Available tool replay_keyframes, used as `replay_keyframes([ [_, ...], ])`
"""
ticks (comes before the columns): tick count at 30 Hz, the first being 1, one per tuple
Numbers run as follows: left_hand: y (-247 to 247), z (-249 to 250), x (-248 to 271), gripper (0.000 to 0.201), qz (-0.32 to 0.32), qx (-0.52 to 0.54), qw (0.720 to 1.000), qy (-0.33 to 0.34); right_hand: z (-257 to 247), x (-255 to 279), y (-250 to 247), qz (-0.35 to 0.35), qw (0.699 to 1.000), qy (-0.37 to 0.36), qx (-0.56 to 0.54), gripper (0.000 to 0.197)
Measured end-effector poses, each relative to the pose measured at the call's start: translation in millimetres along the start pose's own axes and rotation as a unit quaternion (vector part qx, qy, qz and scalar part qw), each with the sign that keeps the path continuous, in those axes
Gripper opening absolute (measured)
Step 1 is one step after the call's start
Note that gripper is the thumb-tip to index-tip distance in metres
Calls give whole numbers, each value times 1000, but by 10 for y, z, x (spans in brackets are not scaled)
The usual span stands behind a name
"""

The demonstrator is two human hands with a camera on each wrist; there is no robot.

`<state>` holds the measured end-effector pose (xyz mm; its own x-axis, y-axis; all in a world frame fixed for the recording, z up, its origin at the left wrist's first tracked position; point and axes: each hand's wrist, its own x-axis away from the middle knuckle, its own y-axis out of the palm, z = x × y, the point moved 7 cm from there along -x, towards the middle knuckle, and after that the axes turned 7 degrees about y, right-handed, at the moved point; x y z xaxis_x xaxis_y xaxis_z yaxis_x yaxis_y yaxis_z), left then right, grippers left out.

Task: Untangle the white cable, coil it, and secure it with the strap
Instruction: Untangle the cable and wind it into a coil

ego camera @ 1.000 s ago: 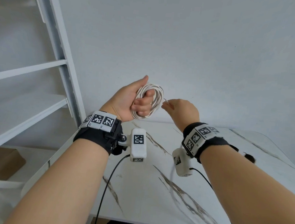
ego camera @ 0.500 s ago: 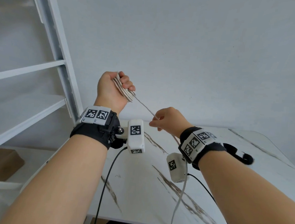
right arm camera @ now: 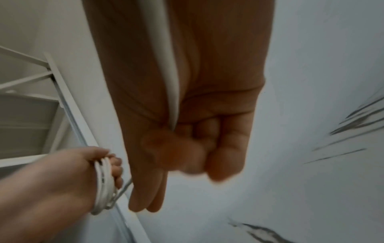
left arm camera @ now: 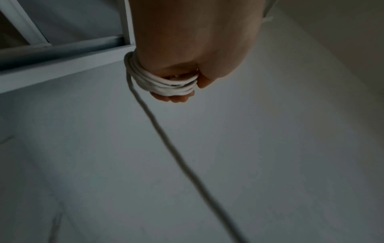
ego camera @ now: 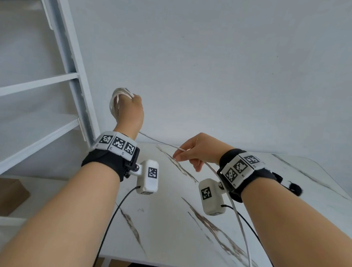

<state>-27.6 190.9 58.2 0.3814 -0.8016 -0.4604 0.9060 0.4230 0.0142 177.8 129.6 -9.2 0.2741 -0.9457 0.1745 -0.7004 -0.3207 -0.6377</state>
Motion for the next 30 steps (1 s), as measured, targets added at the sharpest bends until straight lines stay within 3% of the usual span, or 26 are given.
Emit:
replay_keyframes([
  [4, 99, -51, 118, 22, -90, -226, 969, 34, -253, 91, -33, 10, 1000, -29, 4, 12],
  [6, 139, -92, 201, 29, -130, -266, 954, 36, -371, 101, -128, 41, 997, -52, -28, 14],
  [10, 259, -292, 267, 21, -204, -298, 933, 0, -510, 106, -347, 102, 988, -78, -88, 15],
  [13, 395, -352, 365, 29, -244, -246, 935, -74, -545, 123, -446, 127, 980, -83, -130, 8],
  [16, 549, -278, 524, 27, -326, -158, 924, -119, -533, 155, -546, 172, 970, -96, -140, 10],
  [20, 614, -178, 718, 56, -404, -118, 896, -141, -428, 202, -772, 268, 947, -114, -139, 13],
  [23, 622, -78, 824, 69, -442, -83, 880, -149, -317, 198, -873, 300, 940, -103, -128, 21],
  [27, 680, 59, 987, 60, -524, -16, 834, -173, -146, 170, -871, 302, 941, -67, -140, 30],
  [30, 685, 132, 994, 50, -532, 36, 829, -168, -86, 159, -838, 287, 942, -54, -163, 34],
])
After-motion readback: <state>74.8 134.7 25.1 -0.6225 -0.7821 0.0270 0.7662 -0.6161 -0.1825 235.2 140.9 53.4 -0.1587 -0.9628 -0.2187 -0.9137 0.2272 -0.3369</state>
